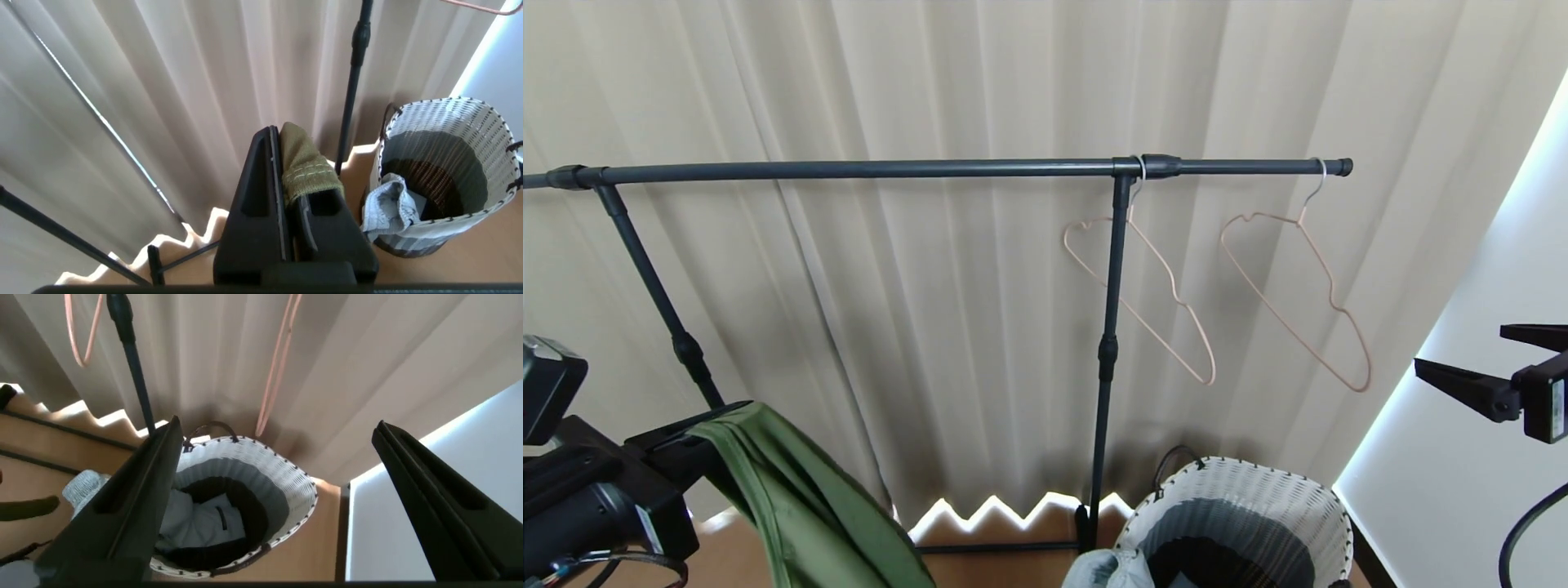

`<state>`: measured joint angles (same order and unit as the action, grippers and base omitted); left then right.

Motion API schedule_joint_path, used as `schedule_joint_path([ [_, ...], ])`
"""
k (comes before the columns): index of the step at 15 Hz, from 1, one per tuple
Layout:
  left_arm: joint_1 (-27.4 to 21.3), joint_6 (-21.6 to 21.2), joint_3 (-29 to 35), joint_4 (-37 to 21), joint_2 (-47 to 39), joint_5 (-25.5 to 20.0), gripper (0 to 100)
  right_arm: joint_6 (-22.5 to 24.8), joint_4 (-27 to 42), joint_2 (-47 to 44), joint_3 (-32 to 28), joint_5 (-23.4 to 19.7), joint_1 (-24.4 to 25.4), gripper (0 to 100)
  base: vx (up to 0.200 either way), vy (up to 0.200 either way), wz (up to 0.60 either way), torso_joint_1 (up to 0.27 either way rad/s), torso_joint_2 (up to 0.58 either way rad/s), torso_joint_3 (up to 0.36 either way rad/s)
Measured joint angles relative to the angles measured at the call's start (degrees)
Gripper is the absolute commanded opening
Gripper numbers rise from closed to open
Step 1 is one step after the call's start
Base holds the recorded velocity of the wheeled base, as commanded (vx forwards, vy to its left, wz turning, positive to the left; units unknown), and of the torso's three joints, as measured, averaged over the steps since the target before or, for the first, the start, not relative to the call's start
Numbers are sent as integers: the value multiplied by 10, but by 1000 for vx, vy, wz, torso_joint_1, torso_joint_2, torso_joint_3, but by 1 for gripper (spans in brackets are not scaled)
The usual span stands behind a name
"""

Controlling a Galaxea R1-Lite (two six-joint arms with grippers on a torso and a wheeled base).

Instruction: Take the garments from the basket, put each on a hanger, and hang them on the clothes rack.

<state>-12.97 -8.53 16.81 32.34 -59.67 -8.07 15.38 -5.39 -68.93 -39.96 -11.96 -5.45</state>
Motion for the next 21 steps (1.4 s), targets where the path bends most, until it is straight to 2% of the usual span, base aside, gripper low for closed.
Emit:
schedule_joint_path([
  [2, -3, -4, 1, 0, -5, 0, 0, 0, 10, -37, -37, 8, 16, 100, 0, 0, 0, 0, 0, 0],
  [5, -3, -8, -6, 0, -7, 0, 0, -5, 15, -114, -111, 47, 37, 100, 0, 0, 0, 0, 0, 0],
  [9, -3, -8, -12, 0, -3, 1, 0, -47, 19, -219, -201, 77, 54, 100, 0, 0, 0, 0, 0, 0],
  [14, -4, -9, -18, 0, 2, 1, 0, -115, 18, -323, -274, 112, 60, 100, 0, 0, 0, 0, 0, 0],
  [21, -12, -14, -25, 0, 13, 1, 0, -143, 39, -398, -349, 130, 62, 100, 0, 0, 0, 0, 0, 0],
])
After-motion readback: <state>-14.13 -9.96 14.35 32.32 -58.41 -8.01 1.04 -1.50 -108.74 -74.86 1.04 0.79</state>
